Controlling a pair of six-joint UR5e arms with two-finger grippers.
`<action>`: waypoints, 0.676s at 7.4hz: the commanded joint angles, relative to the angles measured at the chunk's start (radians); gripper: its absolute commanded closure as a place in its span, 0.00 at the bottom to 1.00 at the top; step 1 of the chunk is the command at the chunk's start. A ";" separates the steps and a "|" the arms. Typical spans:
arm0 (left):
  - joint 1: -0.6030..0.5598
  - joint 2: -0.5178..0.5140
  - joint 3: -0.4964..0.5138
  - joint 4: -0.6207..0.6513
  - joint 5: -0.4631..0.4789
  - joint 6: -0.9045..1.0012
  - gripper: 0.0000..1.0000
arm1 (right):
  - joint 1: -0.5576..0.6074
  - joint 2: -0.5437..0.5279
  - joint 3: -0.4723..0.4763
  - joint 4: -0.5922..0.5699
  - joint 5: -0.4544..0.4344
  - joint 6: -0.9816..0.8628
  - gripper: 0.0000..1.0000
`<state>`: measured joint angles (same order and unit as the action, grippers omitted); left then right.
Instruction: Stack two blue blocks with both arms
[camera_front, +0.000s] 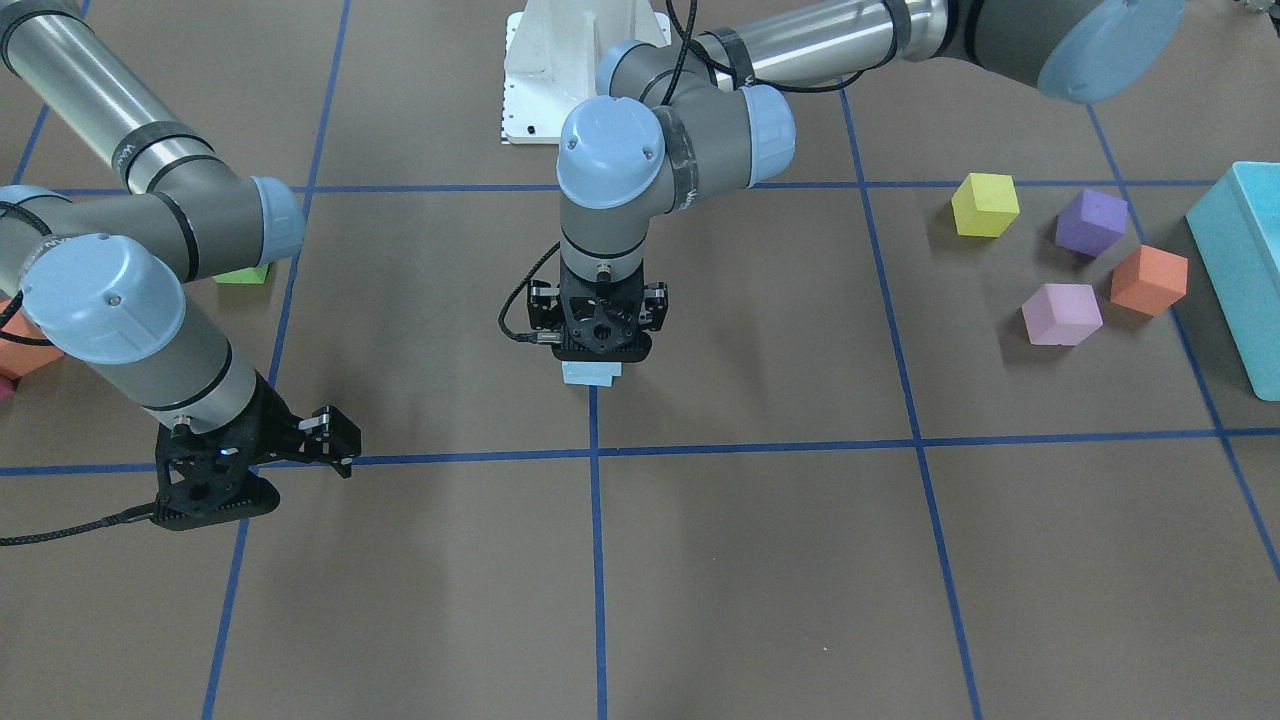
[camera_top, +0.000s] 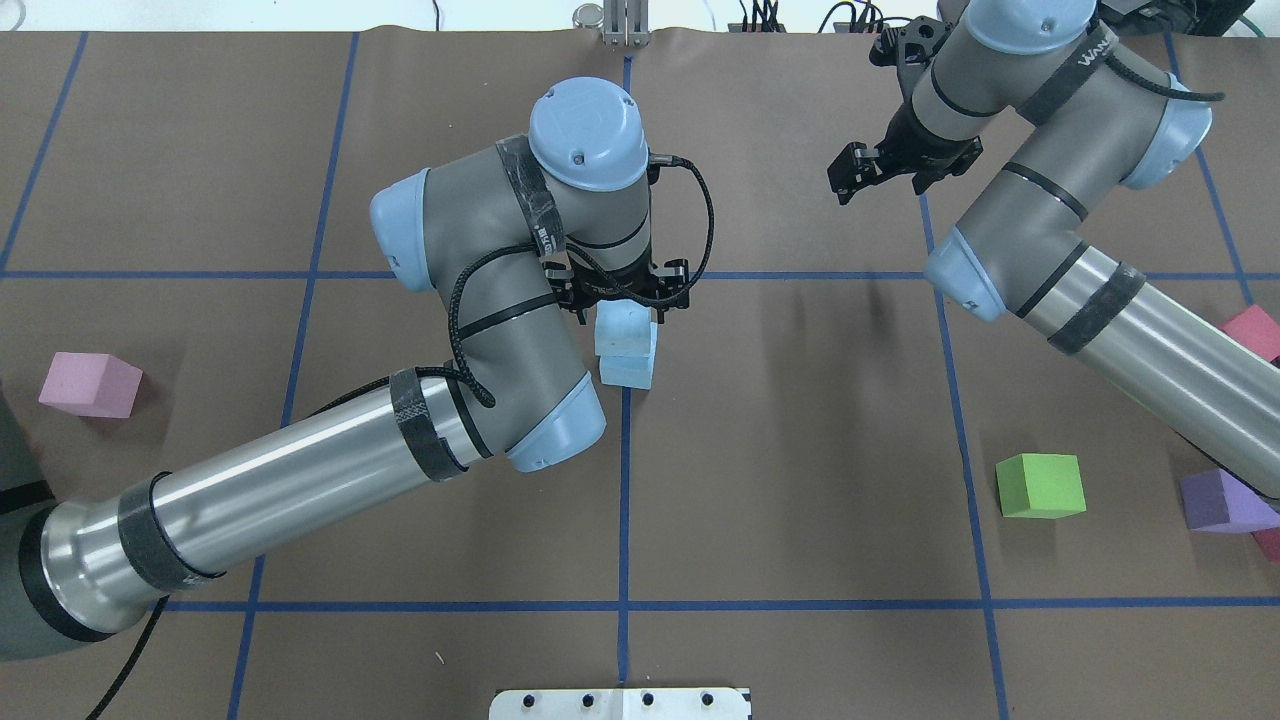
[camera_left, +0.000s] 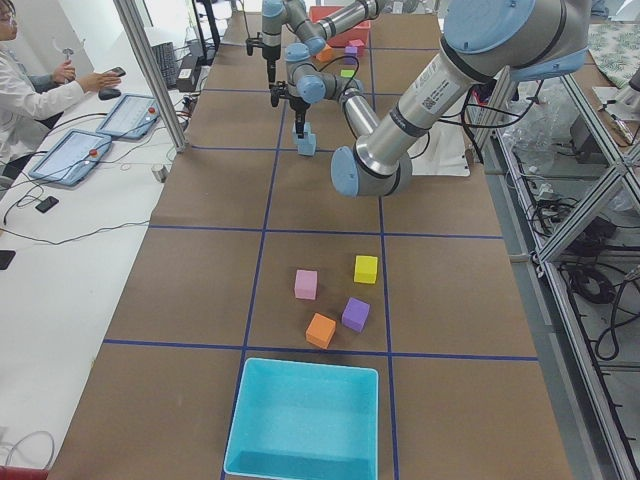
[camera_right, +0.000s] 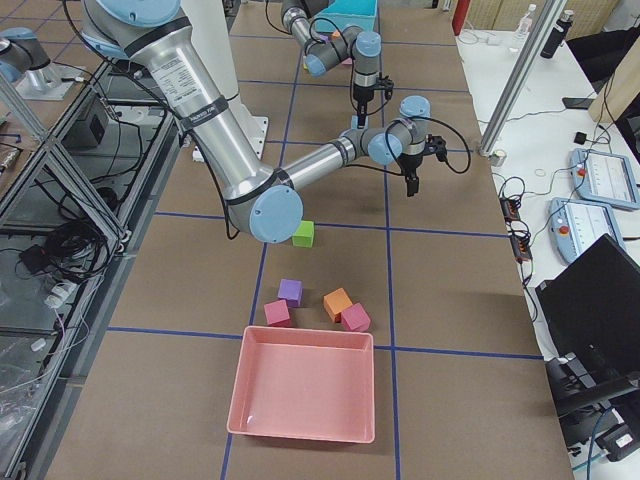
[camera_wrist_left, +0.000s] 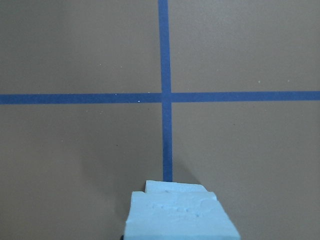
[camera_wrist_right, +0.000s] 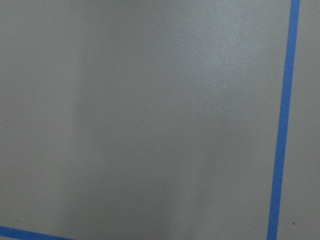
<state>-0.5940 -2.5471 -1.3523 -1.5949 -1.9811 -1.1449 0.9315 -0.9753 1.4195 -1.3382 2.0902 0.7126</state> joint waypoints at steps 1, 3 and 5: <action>0.000 0.001 -0.002 0.001 0.002 -0.004 0.01 | 0.004 -0.013 0.019 -0.001 -0.007 -0.036 0.00; -0.006 0.002 -0.049 0.004 -0.011 -0.047 0.00 | 0.013 -0.011 0.019 -0.005 -0.003 -0.033 0.00; -0.074 0.031 -0.106 0.016 -0.069 -0.021 0.00 | 0.126 -0.099 0.082 -0.009 0.092 -0.045 0.00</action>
<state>-0.6258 -2.5374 -1.4208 -1.5850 -2.0066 -1.1791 0.9957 -1.0135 1.4560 -1.3476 2.1254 0.6752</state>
